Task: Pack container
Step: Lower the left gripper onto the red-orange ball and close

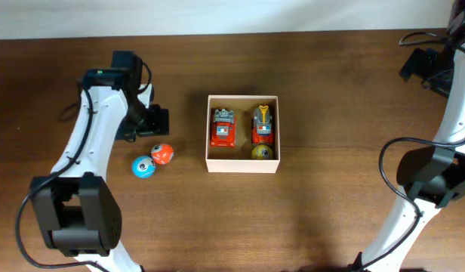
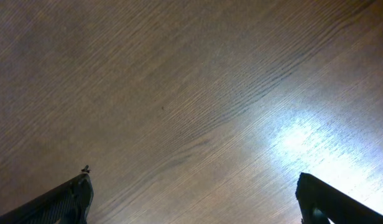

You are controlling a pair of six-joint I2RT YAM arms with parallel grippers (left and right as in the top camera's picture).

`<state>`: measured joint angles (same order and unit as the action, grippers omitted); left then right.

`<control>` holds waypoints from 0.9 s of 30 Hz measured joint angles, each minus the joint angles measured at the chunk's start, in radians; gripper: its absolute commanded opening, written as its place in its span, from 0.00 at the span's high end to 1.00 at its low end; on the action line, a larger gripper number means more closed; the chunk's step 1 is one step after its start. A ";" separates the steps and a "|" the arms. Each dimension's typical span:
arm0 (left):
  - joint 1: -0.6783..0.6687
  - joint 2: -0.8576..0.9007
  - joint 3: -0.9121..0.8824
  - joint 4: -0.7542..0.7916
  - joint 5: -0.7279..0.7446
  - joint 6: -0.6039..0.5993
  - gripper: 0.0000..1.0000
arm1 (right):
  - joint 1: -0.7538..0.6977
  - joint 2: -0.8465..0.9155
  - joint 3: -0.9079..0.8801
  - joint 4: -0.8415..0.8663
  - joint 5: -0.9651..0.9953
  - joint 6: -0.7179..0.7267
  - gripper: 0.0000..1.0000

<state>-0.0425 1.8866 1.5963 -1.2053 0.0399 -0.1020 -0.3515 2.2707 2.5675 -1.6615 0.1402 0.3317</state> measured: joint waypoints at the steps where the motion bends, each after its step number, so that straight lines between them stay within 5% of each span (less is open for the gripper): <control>1: 0.000 0.000 -0.019 0.021 0.000 -0.001 0.13 | 0.000 0.000 0.000 0.000 0.000 0.000 0.01; 11: 0.000 0.000 -0.142 0.212 -0.004 0.003 0.03 | 0.000 0.000 0.000 0.000 0.000 0.001 0.01; 27: 0.000 0.000 -0.269 0.347 0.023 0.262 0.01 | 0.000 0.000 0.000 0.000 0.000 0.001 0.01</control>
<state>-0.0425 1.8870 1.3273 -0.8585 0.0628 0.1604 -0.3515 2.2711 2.5675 -1.6611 0.1402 0.3325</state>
